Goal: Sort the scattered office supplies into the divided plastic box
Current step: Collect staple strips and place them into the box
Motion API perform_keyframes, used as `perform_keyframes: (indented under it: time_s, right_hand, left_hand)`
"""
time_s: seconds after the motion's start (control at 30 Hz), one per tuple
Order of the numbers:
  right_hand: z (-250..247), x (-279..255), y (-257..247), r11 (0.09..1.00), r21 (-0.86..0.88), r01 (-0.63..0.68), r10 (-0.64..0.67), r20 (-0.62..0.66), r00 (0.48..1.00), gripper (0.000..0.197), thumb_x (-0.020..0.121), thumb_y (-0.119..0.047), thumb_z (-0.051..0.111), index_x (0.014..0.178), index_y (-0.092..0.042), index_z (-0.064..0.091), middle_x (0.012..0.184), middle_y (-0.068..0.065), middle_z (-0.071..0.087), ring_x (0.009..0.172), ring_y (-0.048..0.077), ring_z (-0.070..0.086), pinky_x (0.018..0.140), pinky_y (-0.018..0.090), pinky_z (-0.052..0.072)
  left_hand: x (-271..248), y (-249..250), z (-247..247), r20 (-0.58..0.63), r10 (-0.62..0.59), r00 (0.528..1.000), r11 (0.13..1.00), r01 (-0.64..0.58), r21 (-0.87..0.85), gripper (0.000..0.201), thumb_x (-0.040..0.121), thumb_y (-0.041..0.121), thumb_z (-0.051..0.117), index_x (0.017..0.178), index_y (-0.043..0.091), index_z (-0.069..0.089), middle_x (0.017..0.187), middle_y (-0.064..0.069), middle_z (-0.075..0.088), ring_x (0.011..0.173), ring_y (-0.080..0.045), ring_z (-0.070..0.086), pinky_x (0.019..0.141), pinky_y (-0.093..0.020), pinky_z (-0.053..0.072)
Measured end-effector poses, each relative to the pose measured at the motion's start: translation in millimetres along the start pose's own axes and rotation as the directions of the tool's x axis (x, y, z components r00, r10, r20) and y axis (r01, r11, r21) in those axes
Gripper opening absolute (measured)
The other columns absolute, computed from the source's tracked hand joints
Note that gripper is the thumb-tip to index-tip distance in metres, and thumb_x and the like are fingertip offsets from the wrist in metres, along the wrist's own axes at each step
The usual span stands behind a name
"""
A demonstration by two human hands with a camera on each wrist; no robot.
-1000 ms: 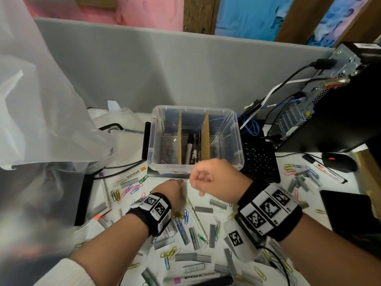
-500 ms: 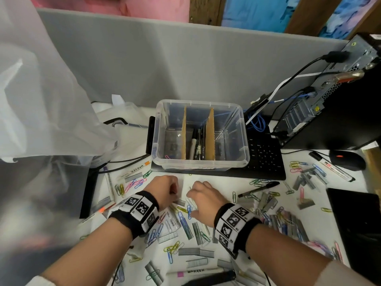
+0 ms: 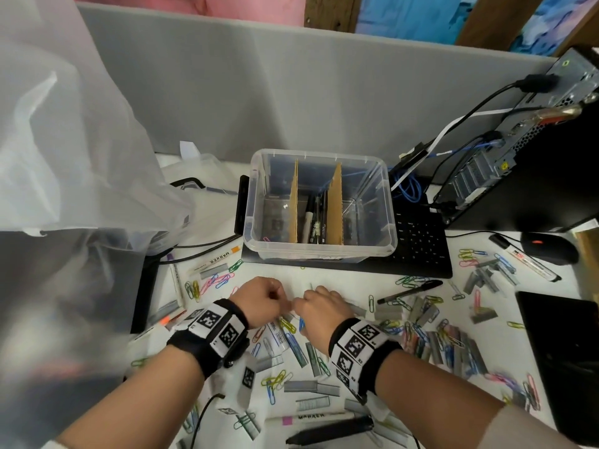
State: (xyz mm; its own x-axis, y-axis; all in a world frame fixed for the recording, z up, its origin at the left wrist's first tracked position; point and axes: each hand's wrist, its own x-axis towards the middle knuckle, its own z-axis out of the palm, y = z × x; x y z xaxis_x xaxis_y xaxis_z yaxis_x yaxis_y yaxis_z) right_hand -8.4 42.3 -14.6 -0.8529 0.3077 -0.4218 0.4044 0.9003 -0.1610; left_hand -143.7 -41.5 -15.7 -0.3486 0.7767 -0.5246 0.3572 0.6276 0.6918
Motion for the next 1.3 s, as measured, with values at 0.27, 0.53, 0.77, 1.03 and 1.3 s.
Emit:
perform_keyframes:
  time_s: [0.27,0.53,0.77,1.03,1.3]
  right_hand:
    - [3,-3,3,0.999,-0.048,0.020,-0.017,0.050,0.999,0.024,0.094,-0.016,0.048,0.116,-0.016,0.058,0.110,0.011,0.063,0.109,0.032,0.052,0.092,0.040,0.037]
    - [10,-4,2,0.998,-0.053,-0.032,0.033,0.012,0.999,0.020,0.091,-0.013,0.047,0.107,-0.012,0.059,0.111,0.008,0.063,0.109,0.029,0.049,0.091,0.040,0.037]
    - [8,-6,-1,1.000,-0.020,-0.004,0.004,0.002,1.000,0.025,0.087,-0.012,0.051,0.111,-0.014,0.057,0.112,0.007,0.061,0.110,0.028,0.049,0.093,0.039,0.035]
    - [-24,-17,7,0.948,0.319,0.005,0.015,-0.063,0.998,0.008,0.083,-0.015,0.057,0.083,-0.022,0.053,0.094,0.004,0.062,0.089,0.025,0.057,0.077,0.031,0.047]
    - [-91,-30,-1,0.847,0.471,0.248,0.015,-0.486,0.874,0.014,0.077,-0.012,0.065,0.073,-0.020,0.054,0.068,-0.015,0.050,0.066,0.003,0.048,0.063,0.015,0.038]
  left_hand:
    - [-1,5,20,0.113,0.121,0.986,0.785,-0.165,0.597,0.010,0.078,0.029,0.059,0.085,0.023,0.063,0.092,0.003,0.065,0.088,-0.018,0.061,0.078,-0.028,0.052]
    - [-2,6,27,0.175,0.127,0.976,0.702,-0.214,0.680,0.009,0.083,0.023,0.056,0.091,0.022,0.061,0.098,0.002,0.064,0.090,-0.021,0.061,0.078,-0.030,0.050]
    - [-5,-1,23,0.200,0.164,0.966,0.758,-0.253,0.601,0.007,0.084,0.024,0.056,0.091,0.021,0.059,0.096,0.000,0.065,0.089,-0.022,0.061,0.078,-0.030,0.050]
    - [-24,16,-11,-0.004,0.195,0.981,0.940,-0.185,0.286,0.008,0.086,0.015,0.055,0.079,0.016,0.052,0.069,0.006,0.054,0.066,-0.014,0.051,0.058,-0.022,0.039]
    - [-57,64,-79,-0.126,0.331,0.935,0.913,-0.351,-0.208,0.021,0.088,-0.014,0.048,0.082,0.007,0.048,0.062,-0.004,0.054,0.040,0.003,0.043,0.043,-0.006,0.032]
